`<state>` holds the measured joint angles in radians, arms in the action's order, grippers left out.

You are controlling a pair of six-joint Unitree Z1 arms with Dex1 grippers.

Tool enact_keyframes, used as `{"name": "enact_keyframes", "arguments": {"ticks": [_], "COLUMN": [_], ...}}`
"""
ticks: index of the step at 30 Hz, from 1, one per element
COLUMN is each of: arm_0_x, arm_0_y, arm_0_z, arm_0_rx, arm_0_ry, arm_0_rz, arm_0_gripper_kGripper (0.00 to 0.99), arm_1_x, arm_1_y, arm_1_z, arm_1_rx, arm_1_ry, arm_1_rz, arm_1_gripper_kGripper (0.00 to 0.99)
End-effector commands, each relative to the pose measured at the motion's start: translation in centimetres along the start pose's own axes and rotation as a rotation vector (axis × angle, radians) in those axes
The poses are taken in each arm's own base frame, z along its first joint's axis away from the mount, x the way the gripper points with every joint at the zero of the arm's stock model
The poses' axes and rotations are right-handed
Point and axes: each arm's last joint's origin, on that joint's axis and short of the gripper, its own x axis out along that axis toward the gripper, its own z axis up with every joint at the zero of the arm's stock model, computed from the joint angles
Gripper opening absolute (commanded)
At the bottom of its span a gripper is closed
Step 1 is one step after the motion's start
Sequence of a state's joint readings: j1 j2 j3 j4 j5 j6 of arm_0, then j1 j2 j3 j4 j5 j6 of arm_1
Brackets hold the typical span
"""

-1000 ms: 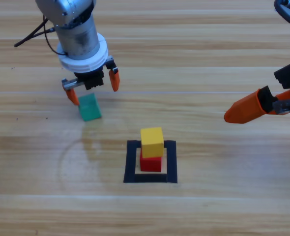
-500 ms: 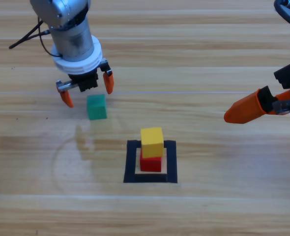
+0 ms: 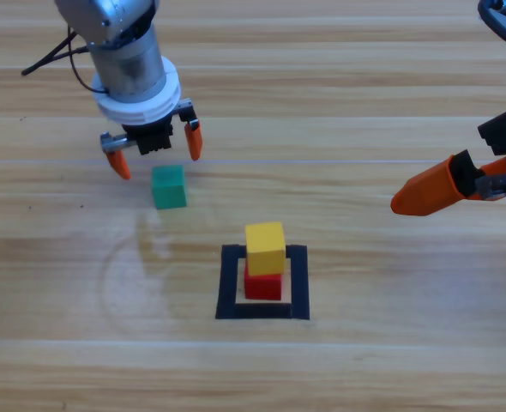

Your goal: Stack the blocks in the rectangular block: red at the bottom, yellow in the middle, green on top

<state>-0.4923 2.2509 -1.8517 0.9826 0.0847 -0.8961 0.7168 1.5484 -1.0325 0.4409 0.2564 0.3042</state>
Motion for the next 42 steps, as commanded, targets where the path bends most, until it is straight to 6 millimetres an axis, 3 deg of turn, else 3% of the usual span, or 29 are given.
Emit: {"name": "enact_keyframes", "arguments": {"ticks": [1,8,18,31,32,33,34,38,42], "arm_0_x": [3.9,5.9,7.0,6.4,6.1,5.4,4.8,1.1,-3.3], "arm_0_y": [-0.8,-1.3,-2.4,-2.8,-2.8,-2.9,-2.9,-5.0,-6.6], "arm_0_z": [0.3,0.3,-0.6,-0.8,-0.7,-0.6,-0.5,-0.9,-2.9], "arm_0_rx": [0.097,0.237,0.303,0.363,0.371,0.38,0.387,0.448,0.536], "arm_0_ry": [0.055,0.09,0.121,0.188,0.194,0.198,0.194,0.166,0.112], "arm_0_rz": [0.032,0.045,0.077,0.098,0.093,0.09,0.085,-0.004,-0.092], "arm_0_gripper_kGripper": [0.931,0.933,0.916,0.436,0.36,0.17,0.055,0.048,0.044], "arm_1_x": [0.5,0.5,0.5,0.4,0.3,0.3,0.3,0.4,0.2], "arm_1_y": [-0.7,-0.7,-0.7,-0.7,-0.7,-0.7,-0.7,-0.7,-0.6], "arm_1_z": [-0.1,-0.1,-0.1,-0.2,-0.2,-0.2,-0.2,-0.3,-0.3], "arm_1_rx": [0.027,0.027,0.029,0.028,0.028,0.028,0.027,0.021,0.007], "arm_1_ry": [0.018,0.018,0.018,0.017,0.018,0.018,0.018,0.02,0.016], "arm_1_rz": [-0.011,-0.011,-0.009,-0.009,-0.006,-0.006,-0.004,-0.003,-0.002], "arm_1_gripper_kGripper": [0.99,0.99,0.99,0.99,0.99,0.99,0.99,0.99,0.99]}}
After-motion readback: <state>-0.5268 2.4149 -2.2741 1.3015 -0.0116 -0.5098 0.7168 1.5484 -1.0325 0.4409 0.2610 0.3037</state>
